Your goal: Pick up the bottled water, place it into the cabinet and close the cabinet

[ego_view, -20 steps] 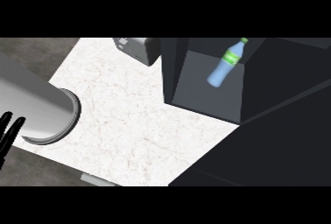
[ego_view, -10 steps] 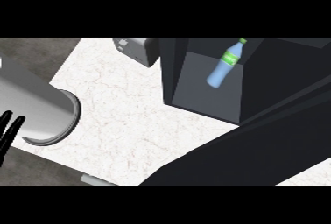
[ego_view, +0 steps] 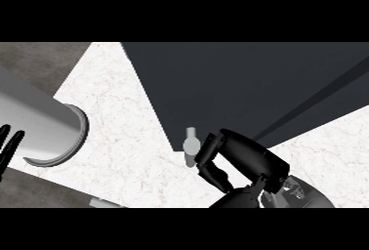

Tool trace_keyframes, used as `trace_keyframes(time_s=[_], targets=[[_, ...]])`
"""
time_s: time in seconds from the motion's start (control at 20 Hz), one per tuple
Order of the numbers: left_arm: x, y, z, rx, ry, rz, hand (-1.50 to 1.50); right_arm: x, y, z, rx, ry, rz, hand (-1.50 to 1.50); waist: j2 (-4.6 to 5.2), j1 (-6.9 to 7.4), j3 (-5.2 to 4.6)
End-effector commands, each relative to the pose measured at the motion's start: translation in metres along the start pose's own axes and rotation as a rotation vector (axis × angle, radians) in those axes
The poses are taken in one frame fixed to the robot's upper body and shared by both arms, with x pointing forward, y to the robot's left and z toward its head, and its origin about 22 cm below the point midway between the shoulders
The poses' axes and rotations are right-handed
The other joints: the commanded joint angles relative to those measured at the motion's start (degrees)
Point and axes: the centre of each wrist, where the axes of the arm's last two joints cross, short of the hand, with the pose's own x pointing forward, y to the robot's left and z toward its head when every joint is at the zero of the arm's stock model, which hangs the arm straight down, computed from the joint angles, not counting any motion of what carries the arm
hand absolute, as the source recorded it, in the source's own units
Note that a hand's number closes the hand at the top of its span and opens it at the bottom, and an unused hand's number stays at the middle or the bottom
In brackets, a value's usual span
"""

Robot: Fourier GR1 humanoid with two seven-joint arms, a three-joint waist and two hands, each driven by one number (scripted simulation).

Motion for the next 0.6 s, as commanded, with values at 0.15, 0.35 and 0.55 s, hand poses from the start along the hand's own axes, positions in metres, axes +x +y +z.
trace_keyframes(time_s=[0.15, 0.35, 0.55], targets=[[0.000, 0.006, 0.010, 0.034, -0.005, -0.001, -1.50, 0.023, -0.034, -0.065, -0.268, 0.038, -0.055, 1.50, -0.67, -1.92, 0.31], [0.000, 0.006, 0.014, 0.031, -0.007, 0.004, -1.50, 0.033, -0.058, -0.093, -0.371, 0.043, -0.082, 1.50, -0.13, -2.08, 0.41], [-0.002, 0.011, 0.019, 0.056, -0.020, 0.001, -1.50, 0.038, -0.068, -0.110, -0.460, 0.026, -0.138, 1.50, -0.30, -3.33, 0.48]])
